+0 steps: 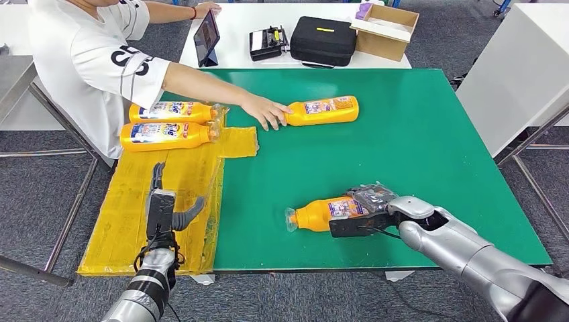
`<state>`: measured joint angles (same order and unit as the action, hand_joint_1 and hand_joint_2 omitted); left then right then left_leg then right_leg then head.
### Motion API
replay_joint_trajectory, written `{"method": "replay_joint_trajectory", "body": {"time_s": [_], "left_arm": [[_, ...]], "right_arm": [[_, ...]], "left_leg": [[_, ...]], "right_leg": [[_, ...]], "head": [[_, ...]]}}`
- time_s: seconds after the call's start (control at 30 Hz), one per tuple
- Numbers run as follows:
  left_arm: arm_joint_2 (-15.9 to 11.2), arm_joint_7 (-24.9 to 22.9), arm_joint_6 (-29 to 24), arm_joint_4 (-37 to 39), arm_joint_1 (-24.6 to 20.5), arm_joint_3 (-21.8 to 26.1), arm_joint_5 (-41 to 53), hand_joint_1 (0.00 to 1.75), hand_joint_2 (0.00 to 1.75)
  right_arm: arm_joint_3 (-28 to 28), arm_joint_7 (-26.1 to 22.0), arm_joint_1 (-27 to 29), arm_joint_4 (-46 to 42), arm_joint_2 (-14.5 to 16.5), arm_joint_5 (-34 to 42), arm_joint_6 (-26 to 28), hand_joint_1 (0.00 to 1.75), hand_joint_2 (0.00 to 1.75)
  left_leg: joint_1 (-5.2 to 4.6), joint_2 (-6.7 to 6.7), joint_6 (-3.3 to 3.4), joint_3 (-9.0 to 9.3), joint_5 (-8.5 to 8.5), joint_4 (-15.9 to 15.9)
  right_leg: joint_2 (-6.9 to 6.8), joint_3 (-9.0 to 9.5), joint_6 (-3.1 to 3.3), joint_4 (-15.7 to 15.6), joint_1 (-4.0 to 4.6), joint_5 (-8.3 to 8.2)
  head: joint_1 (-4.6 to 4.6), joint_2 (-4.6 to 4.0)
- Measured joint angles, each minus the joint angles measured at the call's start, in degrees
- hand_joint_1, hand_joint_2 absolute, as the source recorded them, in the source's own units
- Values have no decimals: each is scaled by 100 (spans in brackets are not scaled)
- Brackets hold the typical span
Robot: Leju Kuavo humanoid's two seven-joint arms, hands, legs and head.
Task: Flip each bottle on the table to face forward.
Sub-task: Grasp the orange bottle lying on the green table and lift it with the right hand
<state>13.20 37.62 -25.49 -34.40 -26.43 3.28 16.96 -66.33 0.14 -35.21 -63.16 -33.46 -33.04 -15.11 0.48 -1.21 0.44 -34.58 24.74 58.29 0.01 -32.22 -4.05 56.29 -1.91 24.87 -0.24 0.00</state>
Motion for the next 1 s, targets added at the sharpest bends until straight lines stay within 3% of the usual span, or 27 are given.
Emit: {"method": "replay_joint_trajectory", "body": {"time_s": [0.17,0.33,0.53,0.63,0.73,0.83,0.9,1.0], "left_arm": [[0,2,7,-1,14,2,0,0,175],[0,-22,85,-241,240,34,81,0,175],[0,-47,115,-397,330,50,112,0,175],[3,-103,271,-495,392,58,97,0,175],[55,-264,588,-710,531,65,-14,0,175],[137,-519,1145,-1084,747,30,-357,0,175],[169,-659,1586,-1357,867,-55,-638,0,175],[180,-814,2233,-1822,993,-286,-986,0,175]], "right_arm": [[120,-11,80,0,50,17,152,175,175],[2060,-229,1306,-656,962,-608,1820,175,175],[2876,-303,1759,-1025,1408,-814,1966,175,175],[3244,-474,2000,-1234,1683,-1341,2680,175,175],[3706,-622,2289,-1609,2149,-1841,3721,175,175],[4272,-1091,2630,-2072,2738,-1612,4698,175,175],[4588,-1419,2775,-2247,3081,-1491,4953,175,175],[4842,-1824,2945,-2230,3445,-1184,4904,175,175]], "left_leg": [[0,-2,1,-1,-1,0],[4,-4,0,-10,0,-2],[4,-7,2,-16,-2,-2],[1,-6,4,-16,-3,-1],[3,-6,3,-15,-3,-1],[6,-4,2,-18,-2,-2],[8,2,2,-20,-1,-3],[9,1,2,-26,-1,-4]], "right_leg": [[-1,0,-1,1,0,-1],[-4,-10,-1,1,2,2],[-8,-11,-1,1,0,1],[-8,-11,-2,1,-1,0],[-7,-13,-2,1,1,0],[-6,-20,-2,1,3,2],[0,-24,-1,1,4,2],[0,-26,1,0,4,2]], "head": [[0,0],[-2,0],[1,0],[1,0],[-1,0],[0,0],[-2,0],[2,0]]}}
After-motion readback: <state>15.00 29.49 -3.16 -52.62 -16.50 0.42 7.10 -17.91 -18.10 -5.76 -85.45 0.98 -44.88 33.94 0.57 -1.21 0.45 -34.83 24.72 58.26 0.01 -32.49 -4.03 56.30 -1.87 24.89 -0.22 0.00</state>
